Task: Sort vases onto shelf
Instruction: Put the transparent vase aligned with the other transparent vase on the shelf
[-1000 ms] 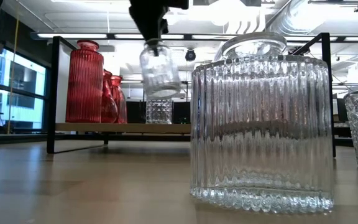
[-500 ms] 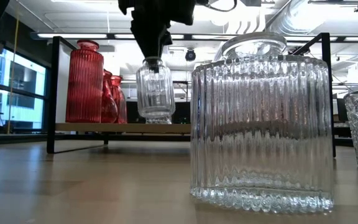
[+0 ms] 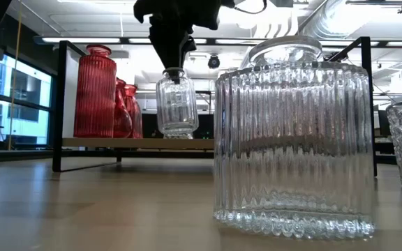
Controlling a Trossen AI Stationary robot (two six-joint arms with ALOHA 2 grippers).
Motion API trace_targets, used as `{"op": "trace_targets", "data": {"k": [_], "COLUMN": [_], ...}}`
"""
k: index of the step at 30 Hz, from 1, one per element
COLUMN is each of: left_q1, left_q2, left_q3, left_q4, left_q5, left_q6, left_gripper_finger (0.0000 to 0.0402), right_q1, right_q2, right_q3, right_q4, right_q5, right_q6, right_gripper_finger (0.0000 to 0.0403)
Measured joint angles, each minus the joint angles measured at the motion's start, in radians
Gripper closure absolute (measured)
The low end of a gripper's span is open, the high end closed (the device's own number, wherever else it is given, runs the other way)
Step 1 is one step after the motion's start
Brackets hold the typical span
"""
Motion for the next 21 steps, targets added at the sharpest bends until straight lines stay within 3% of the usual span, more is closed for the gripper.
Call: {"op": "trace_targets", "data": {"k": [13, 21], "left_q1": [-0.001, 0.001], "left_q2": [0.016, 0.021], "left_q3": [-0.008, -0.008], "left_q4": [-0.002, 0.003], "left_q5": [0.004, 0.0], "left_q6": [0.008, 0.0], "left_gripper_finger": [0.037, 0.0345], "right_q1": [0.0, 0.0], "right_q2": [0.0, 0.0], "right_q3": [0.0, 0.0], "right_q4": [0.018, 0.031], "right_q5": [-0.001, -0.006], "right_q6": [0.0, 0.0], "right_gripper_finger": [0.0402, 0.0402]}}
